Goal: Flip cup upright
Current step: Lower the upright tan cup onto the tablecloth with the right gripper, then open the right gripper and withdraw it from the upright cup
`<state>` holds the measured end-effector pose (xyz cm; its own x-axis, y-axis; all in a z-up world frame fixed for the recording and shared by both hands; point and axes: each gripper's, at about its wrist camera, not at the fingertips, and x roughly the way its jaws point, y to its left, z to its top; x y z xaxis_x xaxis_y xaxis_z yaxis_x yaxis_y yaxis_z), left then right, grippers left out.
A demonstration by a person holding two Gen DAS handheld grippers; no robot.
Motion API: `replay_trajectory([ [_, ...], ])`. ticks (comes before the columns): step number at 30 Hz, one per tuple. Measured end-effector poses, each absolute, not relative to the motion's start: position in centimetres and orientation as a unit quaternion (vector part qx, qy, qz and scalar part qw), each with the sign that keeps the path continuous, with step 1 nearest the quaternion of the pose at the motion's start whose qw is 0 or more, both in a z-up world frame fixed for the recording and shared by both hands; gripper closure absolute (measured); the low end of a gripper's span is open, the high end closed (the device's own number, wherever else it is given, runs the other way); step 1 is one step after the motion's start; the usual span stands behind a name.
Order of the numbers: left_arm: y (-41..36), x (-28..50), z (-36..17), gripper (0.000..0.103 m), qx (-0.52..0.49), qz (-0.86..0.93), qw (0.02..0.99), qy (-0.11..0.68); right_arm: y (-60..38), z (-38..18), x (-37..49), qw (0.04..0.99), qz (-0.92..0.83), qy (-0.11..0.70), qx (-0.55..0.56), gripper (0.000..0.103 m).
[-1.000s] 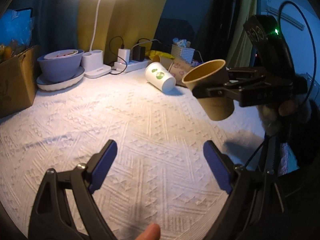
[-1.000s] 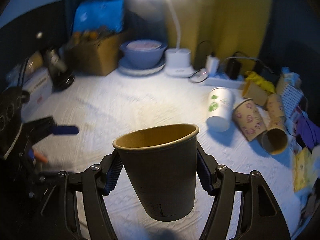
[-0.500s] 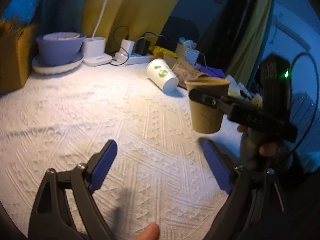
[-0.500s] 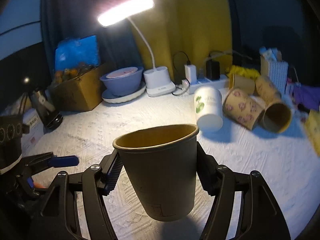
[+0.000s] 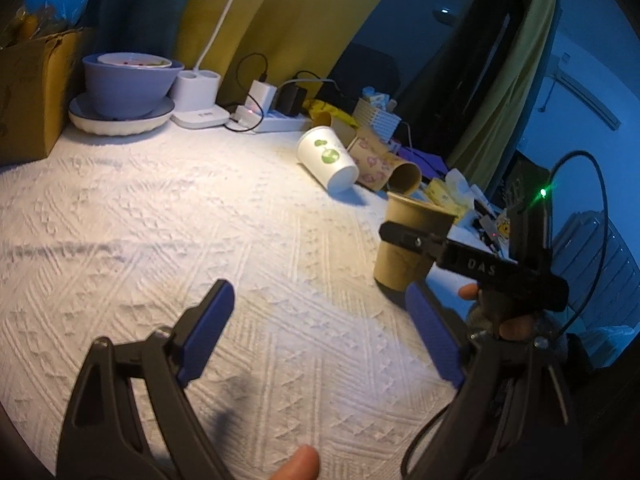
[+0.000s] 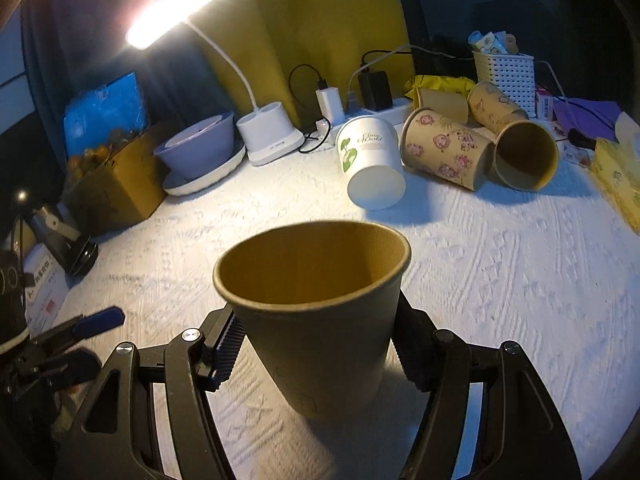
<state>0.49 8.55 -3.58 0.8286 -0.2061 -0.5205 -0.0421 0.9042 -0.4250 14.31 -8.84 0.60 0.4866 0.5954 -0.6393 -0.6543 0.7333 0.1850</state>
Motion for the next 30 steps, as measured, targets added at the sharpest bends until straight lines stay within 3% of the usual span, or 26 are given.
replay_trajectory([
  [10, 8.7, 0.6, -3.6, 0.014, -0.216, -0.046, 0.932, 0.287, -9.2, 0.4, 12.7, 0.861, 0.359, 0.352, -0.075, 0.034],
  [13, 8.7, 0.6, -3.6, 0.014, -0.216, -0.046, 0.932, 0.287, -9.2, 0.4, 12.6, 0.861, 0.358, 0.353, -0.081, 0.025],
  [18, 8.6, 0.6, -3.6, 0.014, -0.212, -0.041, 0.932, 0.291, -9.2, 0.7, 12.3, 0.862, 0.351, 0.355, -0.092, 0.024],
  [30, 3.8, -0.5, 1.4, 0.014, -0.117, -0.021, 0.959, 0.257, -12.5, 5.1, 8.9, 0.881, 0.331, 0.328, -0.087, 0.02],
])
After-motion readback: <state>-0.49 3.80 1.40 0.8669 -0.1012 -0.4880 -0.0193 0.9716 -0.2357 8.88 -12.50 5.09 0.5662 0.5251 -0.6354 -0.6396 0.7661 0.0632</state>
